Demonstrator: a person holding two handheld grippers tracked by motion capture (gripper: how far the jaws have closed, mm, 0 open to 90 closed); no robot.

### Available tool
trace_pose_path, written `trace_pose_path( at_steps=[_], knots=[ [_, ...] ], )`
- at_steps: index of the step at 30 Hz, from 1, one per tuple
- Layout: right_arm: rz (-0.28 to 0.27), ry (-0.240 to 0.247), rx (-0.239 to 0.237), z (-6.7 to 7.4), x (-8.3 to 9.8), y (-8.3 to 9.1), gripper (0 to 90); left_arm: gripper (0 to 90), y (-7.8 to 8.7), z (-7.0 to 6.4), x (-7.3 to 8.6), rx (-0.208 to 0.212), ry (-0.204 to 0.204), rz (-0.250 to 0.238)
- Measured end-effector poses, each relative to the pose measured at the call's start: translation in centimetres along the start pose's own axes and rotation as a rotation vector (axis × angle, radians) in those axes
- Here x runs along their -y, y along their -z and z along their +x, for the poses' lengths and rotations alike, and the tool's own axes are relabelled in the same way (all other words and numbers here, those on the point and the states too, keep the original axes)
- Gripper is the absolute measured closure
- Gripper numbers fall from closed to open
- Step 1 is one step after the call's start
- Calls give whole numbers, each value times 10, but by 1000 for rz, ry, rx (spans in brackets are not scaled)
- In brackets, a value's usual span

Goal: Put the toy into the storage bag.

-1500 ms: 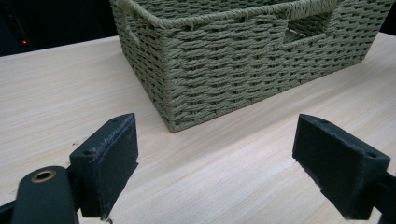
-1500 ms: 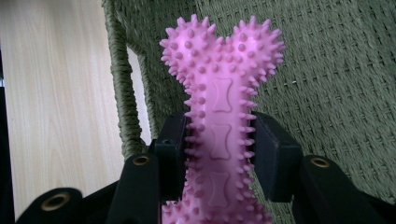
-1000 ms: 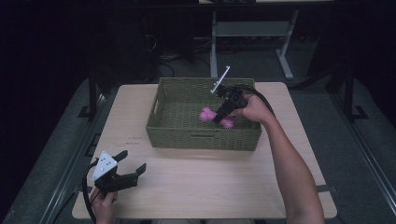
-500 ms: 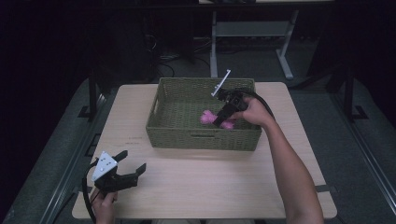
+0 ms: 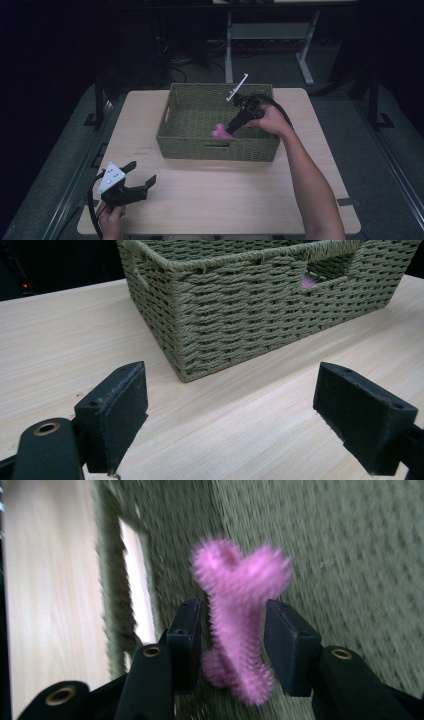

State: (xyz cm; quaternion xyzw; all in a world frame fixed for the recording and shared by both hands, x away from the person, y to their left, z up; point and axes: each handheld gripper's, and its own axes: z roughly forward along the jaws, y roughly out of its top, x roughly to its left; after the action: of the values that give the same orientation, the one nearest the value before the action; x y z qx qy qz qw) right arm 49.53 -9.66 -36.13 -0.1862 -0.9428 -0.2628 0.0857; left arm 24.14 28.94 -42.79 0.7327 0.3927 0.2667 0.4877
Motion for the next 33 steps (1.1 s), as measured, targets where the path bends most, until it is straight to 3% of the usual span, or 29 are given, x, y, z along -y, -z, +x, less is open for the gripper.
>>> trace_pose_path(
  at_steps=[19, 33],
  knots=[
    [29, -39, 23, 4, 19, 5, 513, 138, 0, 0, 0, 2, -1, 2],
    [-23, -31, 63, 20, 22, 32, 431, 138, 1, 0, 0, 0, -2, 3]
  ],
)
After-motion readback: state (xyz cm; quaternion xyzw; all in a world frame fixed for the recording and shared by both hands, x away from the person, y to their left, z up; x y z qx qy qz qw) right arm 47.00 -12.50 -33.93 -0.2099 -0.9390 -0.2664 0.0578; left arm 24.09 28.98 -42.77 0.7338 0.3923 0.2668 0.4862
